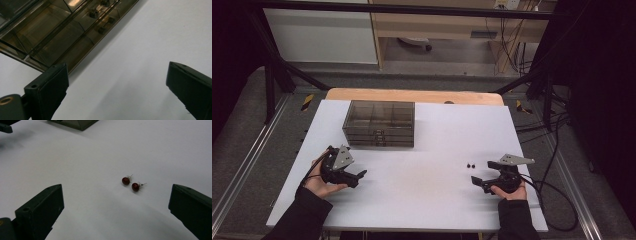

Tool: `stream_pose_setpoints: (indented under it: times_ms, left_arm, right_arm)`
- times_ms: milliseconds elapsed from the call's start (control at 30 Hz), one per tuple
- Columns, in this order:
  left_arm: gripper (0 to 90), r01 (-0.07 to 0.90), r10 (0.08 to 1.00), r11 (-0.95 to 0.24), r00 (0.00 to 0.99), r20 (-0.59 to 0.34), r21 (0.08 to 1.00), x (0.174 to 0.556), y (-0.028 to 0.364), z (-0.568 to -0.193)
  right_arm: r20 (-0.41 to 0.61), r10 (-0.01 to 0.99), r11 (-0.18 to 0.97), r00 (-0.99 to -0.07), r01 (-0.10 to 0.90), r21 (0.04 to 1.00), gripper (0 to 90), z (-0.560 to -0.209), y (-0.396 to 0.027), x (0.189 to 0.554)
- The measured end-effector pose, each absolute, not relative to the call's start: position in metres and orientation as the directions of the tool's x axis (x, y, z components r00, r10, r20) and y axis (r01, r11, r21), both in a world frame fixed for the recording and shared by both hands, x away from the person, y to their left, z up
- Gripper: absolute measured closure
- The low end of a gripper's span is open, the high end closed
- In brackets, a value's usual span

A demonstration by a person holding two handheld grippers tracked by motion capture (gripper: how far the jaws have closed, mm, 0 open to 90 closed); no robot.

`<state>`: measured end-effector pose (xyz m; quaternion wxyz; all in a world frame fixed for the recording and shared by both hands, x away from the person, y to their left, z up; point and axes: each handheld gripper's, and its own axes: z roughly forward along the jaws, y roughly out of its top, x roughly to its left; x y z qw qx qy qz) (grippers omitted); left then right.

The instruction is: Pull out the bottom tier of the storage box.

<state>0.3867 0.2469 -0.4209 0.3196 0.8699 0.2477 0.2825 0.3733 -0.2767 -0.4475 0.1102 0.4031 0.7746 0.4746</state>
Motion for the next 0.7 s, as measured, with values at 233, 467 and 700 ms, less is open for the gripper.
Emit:
stream_pose_setpoints:
  times_ms: [233,467,700]
  left_arm:
    - [4.5,0.227,0.590,-0.703,0.715,0.374,0.674,0.392,0.240,-0.422]
    - [5.2,0.185,0.551,-0.749,0.707,0.443,0.636,0.398,0.232,-0.423]
    - [8.0,0.136,0.507,-0.789,0.696,0.509,0.599,0.402,0.226,-0.426]
  right_arm:
    - [0.211,0.729,0.224,-0.651,0.519,0.825,0.6,-0.447,-0.277,0.373]
    - [0.212,0.729,0.223,-0.651,0.519,0.825,0.6,-0.447,-0.277,0.373]
    - [0.214,0.728,0.223,-0.651,0.521,0.824,0.6,-0.447,-0.277,0.373]
